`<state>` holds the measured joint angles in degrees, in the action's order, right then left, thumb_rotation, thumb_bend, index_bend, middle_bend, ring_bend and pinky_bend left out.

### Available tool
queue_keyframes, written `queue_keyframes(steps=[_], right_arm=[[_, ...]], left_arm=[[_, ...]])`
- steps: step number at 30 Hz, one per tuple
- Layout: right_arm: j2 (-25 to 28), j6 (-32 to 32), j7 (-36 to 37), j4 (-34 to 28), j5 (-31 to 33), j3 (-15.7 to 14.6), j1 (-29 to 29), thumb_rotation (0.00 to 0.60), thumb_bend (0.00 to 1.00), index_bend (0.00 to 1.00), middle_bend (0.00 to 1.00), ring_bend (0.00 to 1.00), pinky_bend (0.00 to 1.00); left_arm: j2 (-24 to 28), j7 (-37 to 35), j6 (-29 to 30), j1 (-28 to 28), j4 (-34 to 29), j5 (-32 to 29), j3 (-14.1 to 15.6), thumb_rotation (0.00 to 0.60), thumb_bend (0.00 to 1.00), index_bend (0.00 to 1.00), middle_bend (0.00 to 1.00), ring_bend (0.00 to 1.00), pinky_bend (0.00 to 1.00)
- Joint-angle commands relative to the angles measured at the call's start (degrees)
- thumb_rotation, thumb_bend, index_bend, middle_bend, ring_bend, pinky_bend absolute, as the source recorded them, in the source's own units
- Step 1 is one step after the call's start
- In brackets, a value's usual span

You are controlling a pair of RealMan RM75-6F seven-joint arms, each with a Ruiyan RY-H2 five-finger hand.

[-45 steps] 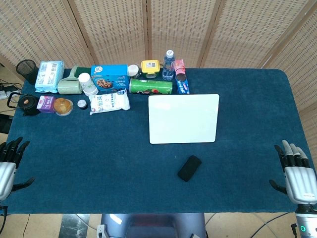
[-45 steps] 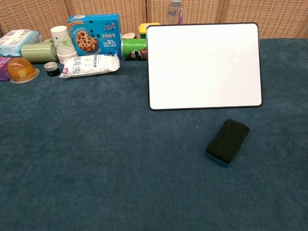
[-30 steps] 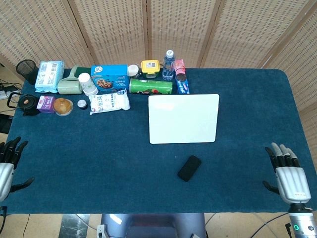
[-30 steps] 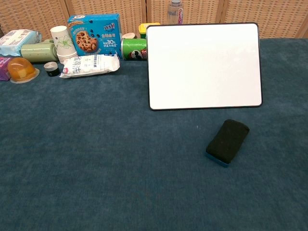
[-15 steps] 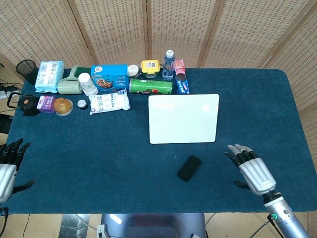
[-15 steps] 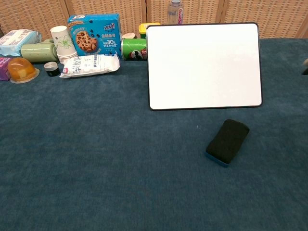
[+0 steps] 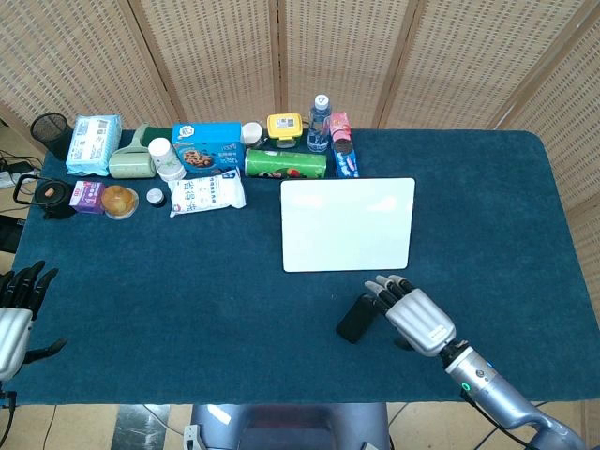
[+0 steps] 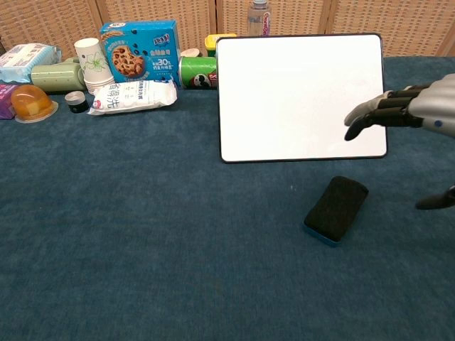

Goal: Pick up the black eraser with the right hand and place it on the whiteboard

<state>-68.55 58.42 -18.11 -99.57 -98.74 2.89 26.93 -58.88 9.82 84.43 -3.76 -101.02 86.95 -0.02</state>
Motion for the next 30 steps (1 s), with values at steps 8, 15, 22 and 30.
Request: queue_keyframes(steps=[8,15,22,30], right_arm=[[-5.81,-9.39,-7.55,1.45,6.75,0.95,5.75,0.6,0.0,0.2,0.16,0.17,0.22],[-7.89,-10.55,-9.56,2.94,9.32,0.57,7.18,0.6,0.03,0.21,0.19,0.19,0.24],[-10.87,-9.93,-10.54,5.88,9.7,-0.39,7.82,0.6,0.04,0.23,0.23,0.22,0.26],[-13.05,-9.44,-11.49,9.11,10.05,-1.08,8.68,0.6,0.05,0.28,0.25,0.24,0.29]], left_arm=[[0.25,-0.41,-0.82,-0.34,-0.07,-0.18,0.1,0.6,0.07,0.0,0.0,0.0,0.0],[0.97,-1.91,-1.47,-0.58,-0.14,0.04,0.35,0.6,0.07,0.0,0.0,0.0,0.0],[1.4,-2.35,-2.0,-0.8,-0.24,0.23,0.58,0.6,0.07,0.0,0.0,0.0,0.0],[1.77,-3.21,-2.0,-0.83,-0.29,-0.06,0.45,0.6,0.07,0.0,0.0,0.0,0.0]])
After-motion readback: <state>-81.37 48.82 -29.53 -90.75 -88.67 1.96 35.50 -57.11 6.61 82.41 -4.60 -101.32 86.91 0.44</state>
